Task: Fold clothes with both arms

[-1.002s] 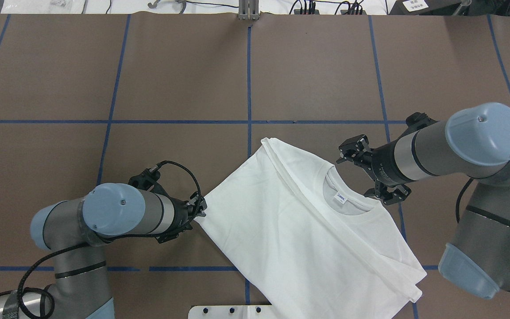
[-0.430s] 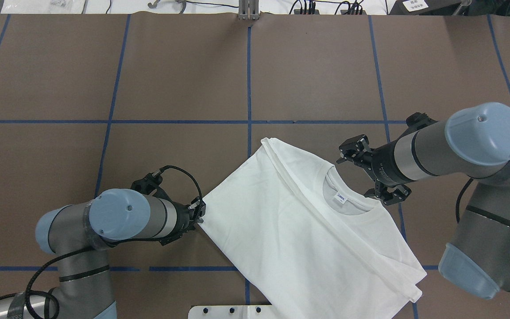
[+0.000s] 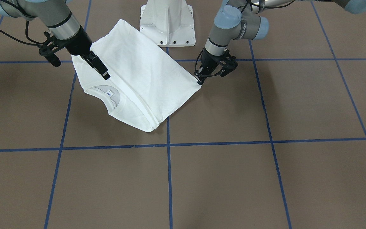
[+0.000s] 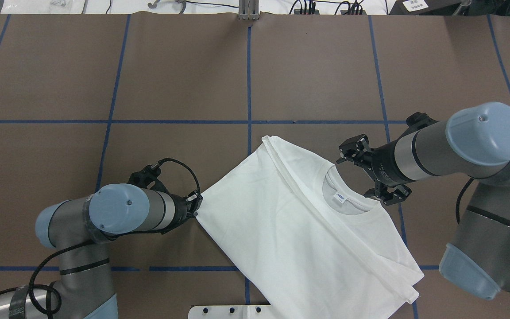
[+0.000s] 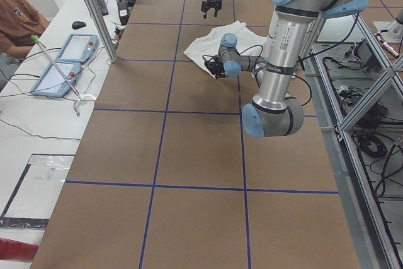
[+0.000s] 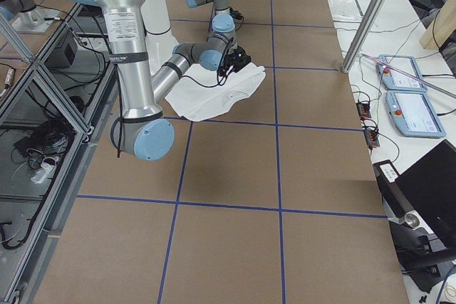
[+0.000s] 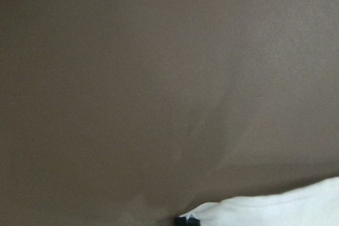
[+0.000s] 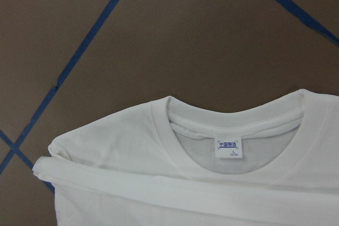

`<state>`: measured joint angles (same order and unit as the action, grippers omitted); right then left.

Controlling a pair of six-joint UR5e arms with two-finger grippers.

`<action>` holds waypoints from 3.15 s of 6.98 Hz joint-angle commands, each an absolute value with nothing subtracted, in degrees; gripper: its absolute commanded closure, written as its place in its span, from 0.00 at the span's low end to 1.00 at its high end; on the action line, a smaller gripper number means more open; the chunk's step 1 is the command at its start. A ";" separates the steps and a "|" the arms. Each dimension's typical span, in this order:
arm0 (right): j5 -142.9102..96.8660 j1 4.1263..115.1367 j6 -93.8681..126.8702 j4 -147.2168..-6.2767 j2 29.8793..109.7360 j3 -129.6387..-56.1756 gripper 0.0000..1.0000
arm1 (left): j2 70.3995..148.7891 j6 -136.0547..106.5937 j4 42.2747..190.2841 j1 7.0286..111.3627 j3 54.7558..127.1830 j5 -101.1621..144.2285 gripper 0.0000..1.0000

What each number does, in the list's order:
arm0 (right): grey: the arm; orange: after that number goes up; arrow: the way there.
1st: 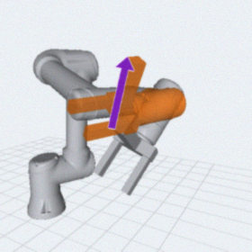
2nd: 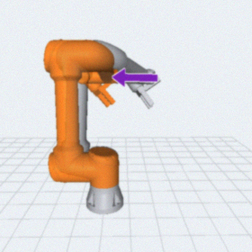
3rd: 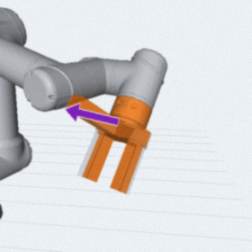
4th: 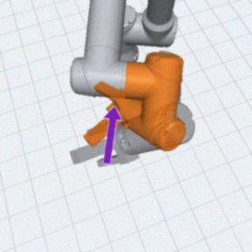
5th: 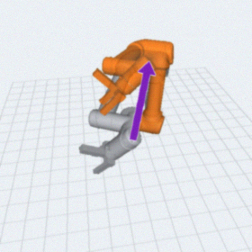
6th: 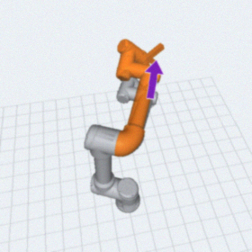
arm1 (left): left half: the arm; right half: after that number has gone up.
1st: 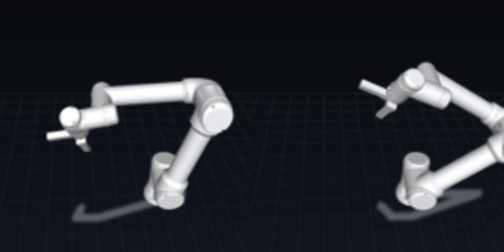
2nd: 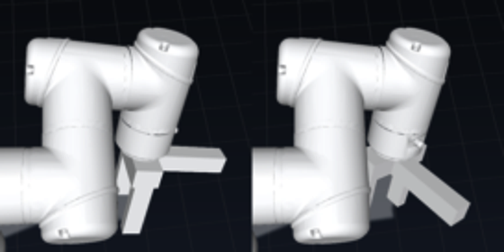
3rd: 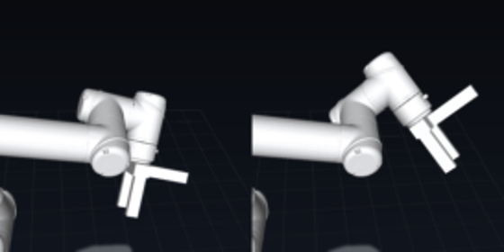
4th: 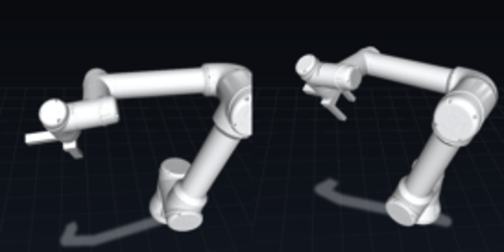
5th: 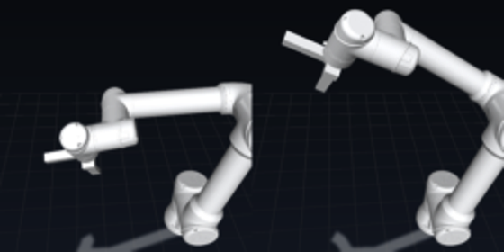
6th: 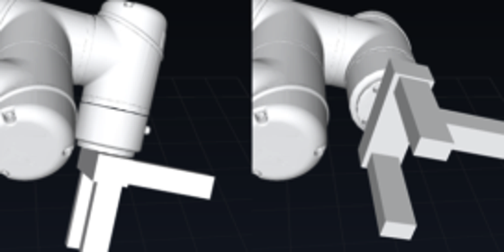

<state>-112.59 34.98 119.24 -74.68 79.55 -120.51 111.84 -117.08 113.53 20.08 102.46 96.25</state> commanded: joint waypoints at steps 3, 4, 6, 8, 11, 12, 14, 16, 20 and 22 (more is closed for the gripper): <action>-112.50 34.98 119.27 -74.71 79.63 -120.59 0.00 | 113.37 -102.44 113.91 30.10 100.47 96.15 1.00; -112.50 34.81 119.18 -74.53 79.45 -120.32 0.00 | 116.95 -99.17 114.17 33.71 95.24 96.15 1.00; -111.80 34.72 119.35 -74.09 77.19 -119.97 0.00 | 125.64 -94.06 125.61 41.36 77.44 96.24 1.00; -111.10 33.84 119.18 -74.09 71.67 -116.31 0.00 | 137.67 -93.17 133.38 44.99 57.48 96.42 1.00; -101.34 28.39 118.74 -74.27 68.82 -115.05 0.00 | 139.04 -92.99 135.87 45.79 54.67 96.85 0.72; -101.51 28.04 118.13 -74.79 68.38 -113.74 0.00 | 138.78 -92.55 137.01 46.14 56.32 98.51 0.68; -100.29 23.49 104.67 -78.63 66.90 -111.72 0.00 | 130.74 -90.63 137.19 49.55 67.26 106.12 0.67; -95.82 18.74 89.52 -88.45 62.70 -110.84 0.00 | 125.44 -87.89 136.85 52.20 73.72 111.96 0.66; -93.35 17.14 70.09 -106.23 44.86 -97.60 0.00 | 123.58 -87.89 136.32 52.38 77.06 112.06 0.65; -90.37 15.22 64.89 -111.25 40.96 -92.64 0.00 | 123.31 -87.98 136.32 52.38 77.69 112.67 0.64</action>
<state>-92.05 16.46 68.22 -108.19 42.97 -95.07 123.59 -87.91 136.36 52.38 77.16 112.26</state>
